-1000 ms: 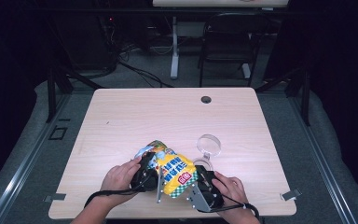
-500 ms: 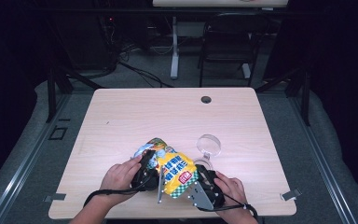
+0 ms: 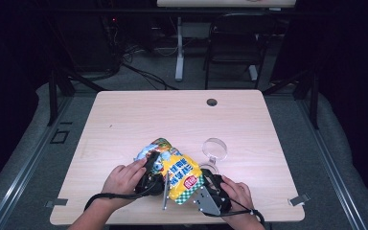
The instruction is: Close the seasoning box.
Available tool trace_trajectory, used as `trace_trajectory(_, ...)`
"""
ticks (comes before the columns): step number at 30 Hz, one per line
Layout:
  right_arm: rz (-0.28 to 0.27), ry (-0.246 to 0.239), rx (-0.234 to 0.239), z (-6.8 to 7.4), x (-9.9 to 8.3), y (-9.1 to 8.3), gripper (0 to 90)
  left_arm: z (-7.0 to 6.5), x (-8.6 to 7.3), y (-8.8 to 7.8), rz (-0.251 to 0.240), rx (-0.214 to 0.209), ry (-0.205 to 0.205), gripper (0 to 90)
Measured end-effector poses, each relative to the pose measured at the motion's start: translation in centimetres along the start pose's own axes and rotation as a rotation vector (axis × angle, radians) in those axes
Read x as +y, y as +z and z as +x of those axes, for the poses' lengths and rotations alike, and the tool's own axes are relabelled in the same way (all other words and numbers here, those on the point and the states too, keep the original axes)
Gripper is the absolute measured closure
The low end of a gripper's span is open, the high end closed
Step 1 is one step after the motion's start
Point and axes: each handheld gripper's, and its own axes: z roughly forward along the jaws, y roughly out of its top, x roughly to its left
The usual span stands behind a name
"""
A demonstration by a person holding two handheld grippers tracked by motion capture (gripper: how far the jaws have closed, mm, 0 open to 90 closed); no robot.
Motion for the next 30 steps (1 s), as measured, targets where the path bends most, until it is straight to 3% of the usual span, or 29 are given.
trace_trajectory(9, -0.011, 0.021, 0.004, 0.0, 0.0, 0.0, 70.6, 0.5, 0.1, -0.3, 0.011, 0.016, 0.048, 64.6)
trace_trajectory(10, -0.010, 0.022, 0.006, -0.1, 0.0, 0.0, 70.6, 0.5, 0.1, -0.2, -0.006, 0.035, 0.055, 64.6)
trace_trajectory(11, -0.015, 0.029, 0.009, -0.1, 0.0, 0.0, 70.6, 0.6, 0.2, -0.3, 0.013, 0.018, 0.058, 64.6)
trace_trajectory(20, -0.013, 0.057, 0.020, -0.3, -0.2, 0.1, 70.6, 1.0, 0.5, -0.6, 0.018, 0.038, 0.107, 64.7)
trace_trajectory(30, -0.031, 0.128, 0.021, -0.5, -0.6, 0.2, 70.4, 1.5, 0.9, -0.9, 0.026, 0.048, 0.136, 65.9)
